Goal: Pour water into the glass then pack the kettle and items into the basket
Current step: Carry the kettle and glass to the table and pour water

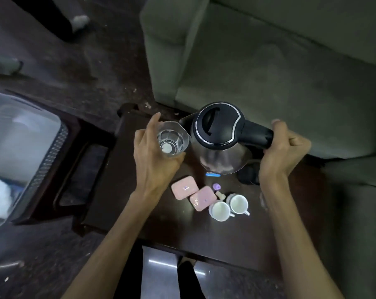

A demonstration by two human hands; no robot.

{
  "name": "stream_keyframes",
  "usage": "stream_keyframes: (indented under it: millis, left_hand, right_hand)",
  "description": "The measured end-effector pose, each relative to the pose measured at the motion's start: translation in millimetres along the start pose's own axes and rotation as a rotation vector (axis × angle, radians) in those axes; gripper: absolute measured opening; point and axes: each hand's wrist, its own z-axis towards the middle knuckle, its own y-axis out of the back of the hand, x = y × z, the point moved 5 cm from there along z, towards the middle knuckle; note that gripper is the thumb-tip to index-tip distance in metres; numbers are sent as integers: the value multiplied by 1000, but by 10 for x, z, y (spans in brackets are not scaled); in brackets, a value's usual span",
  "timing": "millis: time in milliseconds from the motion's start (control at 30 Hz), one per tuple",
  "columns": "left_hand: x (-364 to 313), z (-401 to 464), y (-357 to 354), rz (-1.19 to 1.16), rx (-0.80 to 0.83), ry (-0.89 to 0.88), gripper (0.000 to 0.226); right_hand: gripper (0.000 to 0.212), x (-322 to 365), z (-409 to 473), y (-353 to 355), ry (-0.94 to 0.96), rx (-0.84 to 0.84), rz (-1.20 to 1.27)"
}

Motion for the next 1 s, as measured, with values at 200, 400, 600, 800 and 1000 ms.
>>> stream_keyframes:
  millis: [200,400,600,800,1000]
  left_hand:
    - [-444,-300,-674,30,105,-71,106]
    - [-615,-533,-1096,35,156,-119,107]
    - [-618,-636,-1338,34,188,-147,101]
    - [-516,-681,-1417,42,195,-132,103]
    - [-380,-728,-1440,37,201,-114,107]
  right_hand:
    - [58,-92,404,769,36,-26,-99]
    - [52,-107,645,1121,125,6,-301]
    - [57,-106,669,1158,272,56,-545]
    - [57,-20,628,1040,427,114,-721]
    - [56,0,556,887,491,170,-814]
